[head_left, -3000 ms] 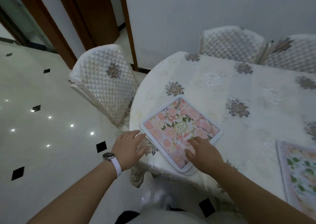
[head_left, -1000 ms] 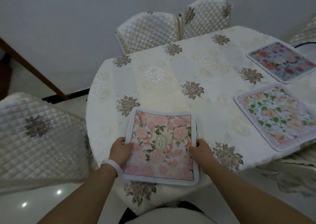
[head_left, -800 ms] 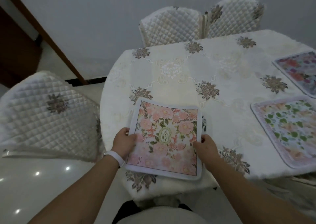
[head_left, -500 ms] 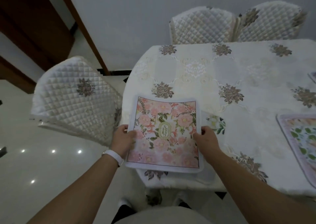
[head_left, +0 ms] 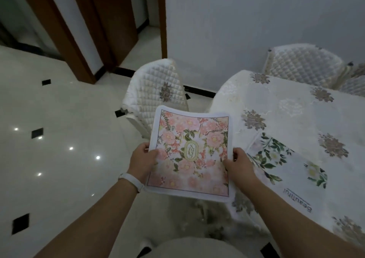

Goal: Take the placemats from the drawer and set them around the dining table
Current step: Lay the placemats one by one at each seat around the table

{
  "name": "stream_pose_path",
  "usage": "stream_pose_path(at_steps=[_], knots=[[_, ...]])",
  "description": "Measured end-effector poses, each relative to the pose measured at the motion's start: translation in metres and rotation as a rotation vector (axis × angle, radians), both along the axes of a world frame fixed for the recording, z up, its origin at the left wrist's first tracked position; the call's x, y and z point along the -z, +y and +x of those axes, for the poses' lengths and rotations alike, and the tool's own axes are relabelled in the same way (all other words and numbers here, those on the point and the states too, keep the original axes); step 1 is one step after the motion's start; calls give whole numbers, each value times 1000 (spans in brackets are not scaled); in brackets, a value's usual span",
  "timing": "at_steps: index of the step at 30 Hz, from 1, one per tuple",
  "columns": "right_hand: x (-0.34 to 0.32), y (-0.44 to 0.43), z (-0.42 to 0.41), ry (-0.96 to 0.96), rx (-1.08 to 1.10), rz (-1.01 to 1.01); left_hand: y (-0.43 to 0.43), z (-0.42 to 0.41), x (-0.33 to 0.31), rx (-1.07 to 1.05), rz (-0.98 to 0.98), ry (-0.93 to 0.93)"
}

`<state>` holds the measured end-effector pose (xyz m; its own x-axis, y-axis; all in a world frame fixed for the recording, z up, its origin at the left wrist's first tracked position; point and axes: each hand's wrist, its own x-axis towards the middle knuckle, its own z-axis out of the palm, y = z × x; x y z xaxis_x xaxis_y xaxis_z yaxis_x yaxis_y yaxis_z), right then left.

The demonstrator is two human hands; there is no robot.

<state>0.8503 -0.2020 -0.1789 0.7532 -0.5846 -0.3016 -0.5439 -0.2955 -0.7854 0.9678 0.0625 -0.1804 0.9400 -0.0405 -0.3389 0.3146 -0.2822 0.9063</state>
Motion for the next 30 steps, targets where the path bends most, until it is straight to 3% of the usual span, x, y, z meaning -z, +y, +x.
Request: stream_pose_path(at_steps=[13, 23, 30], knots=[[-25, 229, 129, -101, -310, 15, 252, 48, -2, -323, -86, -5], [-30, 307, 222, -116, -509, -5, 341, 84, 4, -516, -118, -36], [-15, 354, 317, -90, -557, 7, 381, 163, 7, -572, -85, 18]])
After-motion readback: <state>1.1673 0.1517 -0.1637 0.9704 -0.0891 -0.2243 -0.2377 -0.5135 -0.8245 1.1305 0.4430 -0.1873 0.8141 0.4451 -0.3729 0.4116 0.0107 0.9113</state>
